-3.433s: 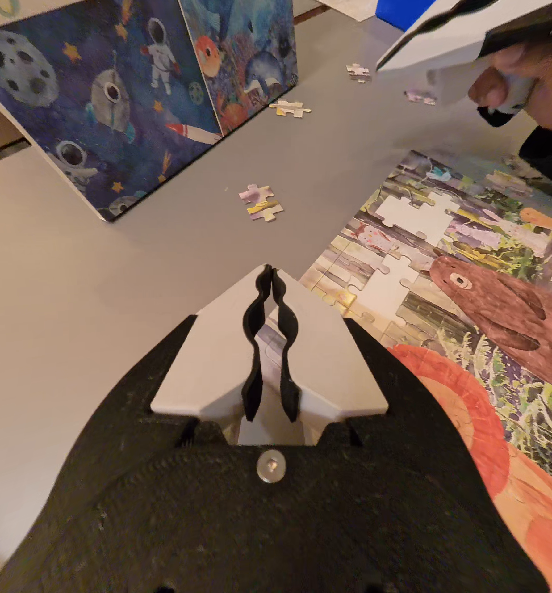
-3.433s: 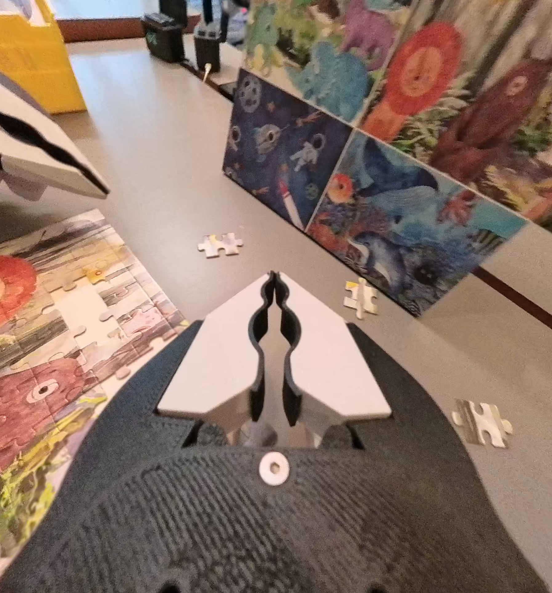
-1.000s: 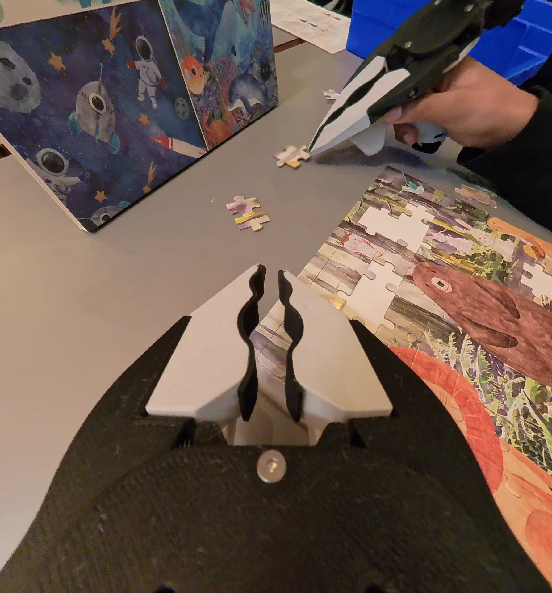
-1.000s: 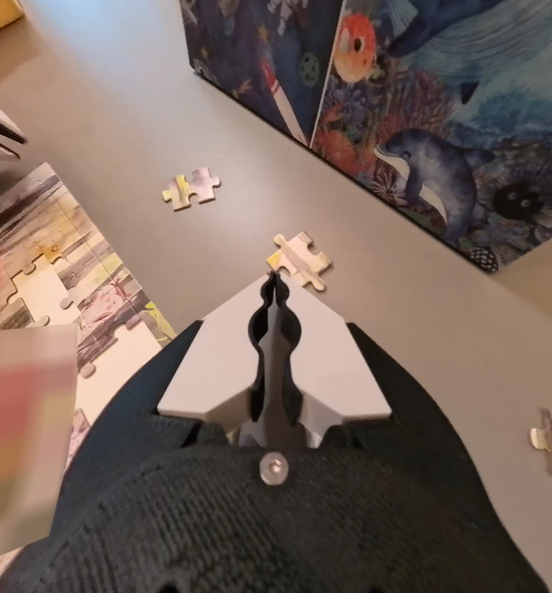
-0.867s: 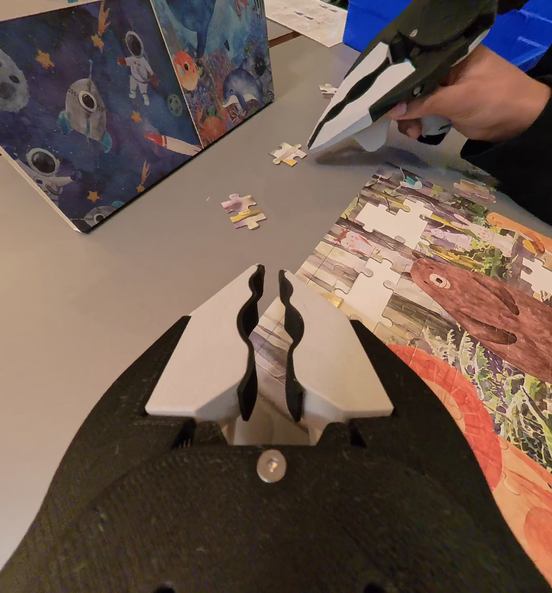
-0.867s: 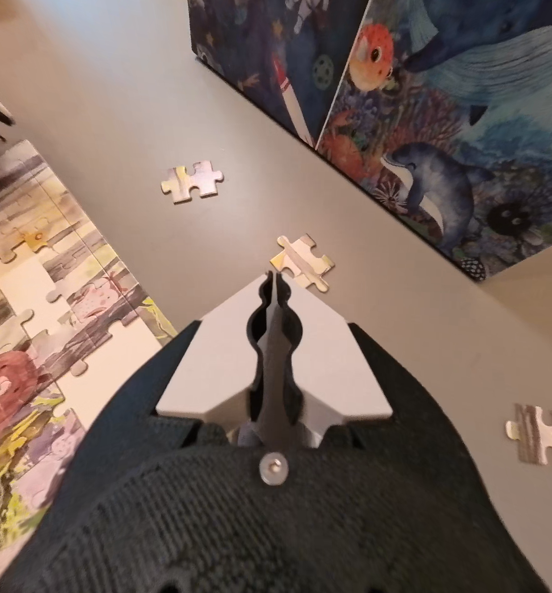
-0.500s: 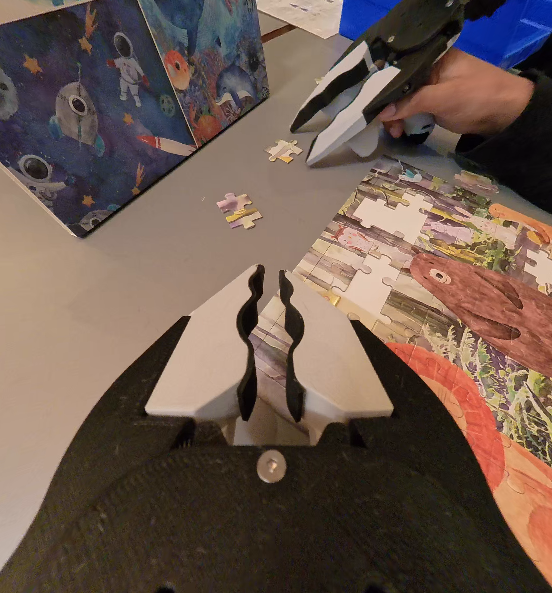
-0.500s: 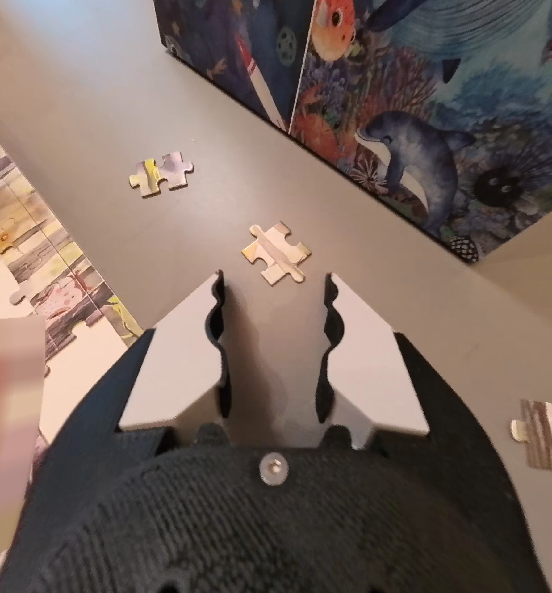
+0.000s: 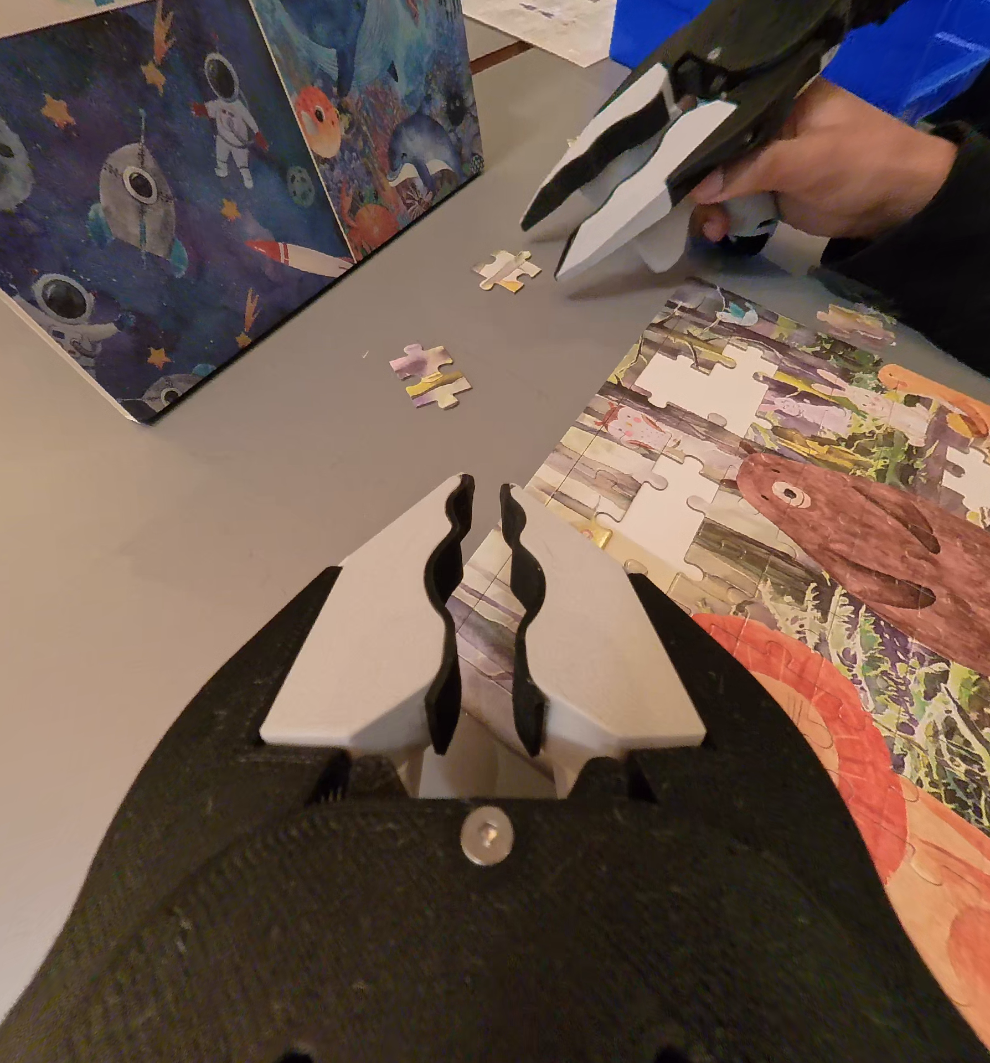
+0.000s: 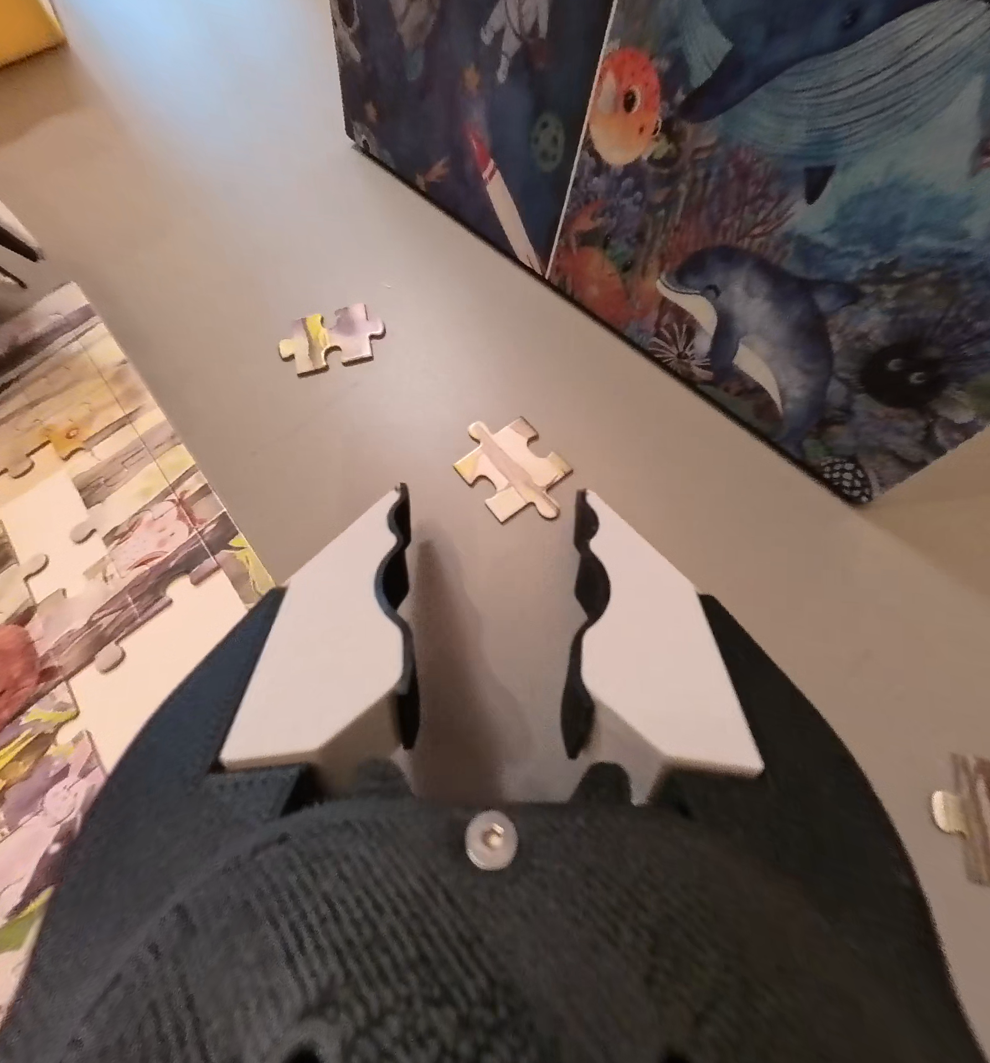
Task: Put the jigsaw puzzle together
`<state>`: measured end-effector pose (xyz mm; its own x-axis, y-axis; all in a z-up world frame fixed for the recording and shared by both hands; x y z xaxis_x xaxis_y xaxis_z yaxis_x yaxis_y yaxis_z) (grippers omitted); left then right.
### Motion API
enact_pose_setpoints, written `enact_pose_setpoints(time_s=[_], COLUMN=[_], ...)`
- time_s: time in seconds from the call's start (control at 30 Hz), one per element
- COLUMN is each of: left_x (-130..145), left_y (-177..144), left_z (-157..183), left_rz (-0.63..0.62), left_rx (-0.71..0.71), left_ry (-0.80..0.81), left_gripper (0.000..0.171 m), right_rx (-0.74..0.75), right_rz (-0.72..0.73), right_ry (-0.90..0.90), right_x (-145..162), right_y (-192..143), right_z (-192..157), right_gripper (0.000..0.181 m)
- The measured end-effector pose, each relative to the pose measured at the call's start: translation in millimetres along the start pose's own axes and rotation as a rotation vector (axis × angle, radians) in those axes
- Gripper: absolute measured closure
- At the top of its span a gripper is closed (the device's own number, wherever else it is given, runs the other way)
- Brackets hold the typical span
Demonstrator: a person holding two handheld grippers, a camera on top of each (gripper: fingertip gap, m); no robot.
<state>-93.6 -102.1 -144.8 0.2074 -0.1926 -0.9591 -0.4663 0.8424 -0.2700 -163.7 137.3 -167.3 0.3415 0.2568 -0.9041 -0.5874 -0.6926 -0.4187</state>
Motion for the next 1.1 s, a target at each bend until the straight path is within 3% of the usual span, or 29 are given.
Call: enact_pose_setpoints(time_s=[0.27,0.47,0.63,0.83,0.93,1.03,1.1], left_x=[0.3,0.4,0.7,0.8,0.9,0.9,0.9], left_y=[0.7,0.7,1.1,1.5,1.7,1.7,1.7], left_z=[1.0,1.3,2.3,3.2,3.5,3.6,3.7], left_rz=[-0.003,-0.005,-0.009,-0.01,-0.011,-0.011,-0.011], left_rx=[0.004,0.005,0.007,0.009,0.011,0.011,0.011], left_ry=[0.004,0.007,0.013,0.017,0.016,0.017,0.018], left_gripper=[0.164,0.164,0.164,0.164,0.164,0.164,0.164], right_rx=[0.012,-0.243,-0.135,-0.099,-0.148,-0.305,-0.259], right_rz=[-0.062,-0.088,0.028,-0.045,-0.058,-0.088,-0.014], right_ry=[-0.055,0.115,0.112,0.034,0.025,0.083,0.043], right_x=[5.7,5.7,-3.0,4.2,5.0,5.4,-3.2], right_y=[6.6,-5.4,-3.3,3.9,4.3,0.5,0.5], right_z=[-4.0,-26.2,-9.5,-12.7,-22.6,-39.7,-34.4], right_gripper=[0.12,0.141,0.132,0.122,0.13,0.141,0.15])
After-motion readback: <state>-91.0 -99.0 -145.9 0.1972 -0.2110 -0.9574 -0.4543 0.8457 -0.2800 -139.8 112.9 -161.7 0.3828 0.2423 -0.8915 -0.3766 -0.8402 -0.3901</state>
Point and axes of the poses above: each gripper's, where its closed fingertips meet, y out along the fingers, x out of its underside, z = x × y across the jaws, the point moved 5 cm from there along -y, back along the fingers, and after that the axes turned 13 degrees about z, right-handed, at the moved point
